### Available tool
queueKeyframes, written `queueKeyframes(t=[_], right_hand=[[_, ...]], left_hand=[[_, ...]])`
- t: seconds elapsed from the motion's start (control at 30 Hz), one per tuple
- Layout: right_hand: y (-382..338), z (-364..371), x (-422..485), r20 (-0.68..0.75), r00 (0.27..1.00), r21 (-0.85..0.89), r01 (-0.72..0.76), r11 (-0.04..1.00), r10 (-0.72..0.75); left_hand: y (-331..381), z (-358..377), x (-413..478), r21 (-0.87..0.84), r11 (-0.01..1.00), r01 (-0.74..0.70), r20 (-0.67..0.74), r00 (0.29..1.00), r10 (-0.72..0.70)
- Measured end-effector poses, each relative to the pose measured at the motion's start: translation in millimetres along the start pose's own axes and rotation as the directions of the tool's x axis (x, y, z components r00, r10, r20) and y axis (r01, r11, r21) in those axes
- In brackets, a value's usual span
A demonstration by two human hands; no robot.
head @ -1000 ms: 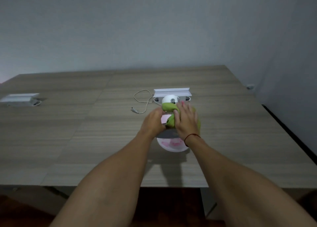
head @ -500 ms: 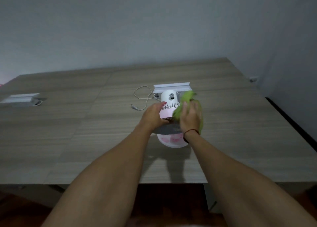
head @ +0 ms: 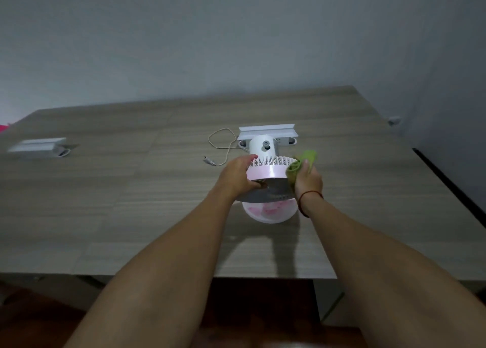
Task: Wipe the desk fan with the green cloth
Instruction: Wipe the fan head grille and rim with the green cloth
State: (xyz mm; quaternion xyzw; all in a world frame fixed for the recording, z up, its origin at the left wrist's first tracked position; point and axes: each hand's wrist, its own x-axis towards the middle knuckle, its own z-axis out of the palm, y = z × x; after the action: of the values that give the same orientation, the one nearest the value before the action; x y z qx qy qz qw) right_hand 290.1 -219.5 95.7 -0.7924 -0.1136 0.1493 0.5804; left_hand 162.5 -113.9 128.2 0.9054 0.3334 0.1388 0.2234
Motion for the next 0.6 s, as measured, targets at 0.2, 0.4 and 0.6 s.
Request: queueKeyframes(t=[0.2,0.4,0.6], right_hand=[[-15.6,16.4,-29.6,0.206,0.853,-0.280,0.521,0.807,-0.479],[1.4,4.8,-8.4,0.116,0.882,-0.113,0.468,0.876,-0.457],[-4.8,-1.1,5.8,0.041,0.998,0.010,0.045,0.999,-0.045]], left_hand=[[-0.7,3.8,-3.7,-0.033,0.999,0.007,-0.025,1.000,-0.007],[0.5,-0.8,-1.6,-0.053,0.998,0.016,-0.007,1.000,-0.017],[10.8,-2.7,2.5,0.105,0.994,-0.032,0.008,0.999,0.031]])
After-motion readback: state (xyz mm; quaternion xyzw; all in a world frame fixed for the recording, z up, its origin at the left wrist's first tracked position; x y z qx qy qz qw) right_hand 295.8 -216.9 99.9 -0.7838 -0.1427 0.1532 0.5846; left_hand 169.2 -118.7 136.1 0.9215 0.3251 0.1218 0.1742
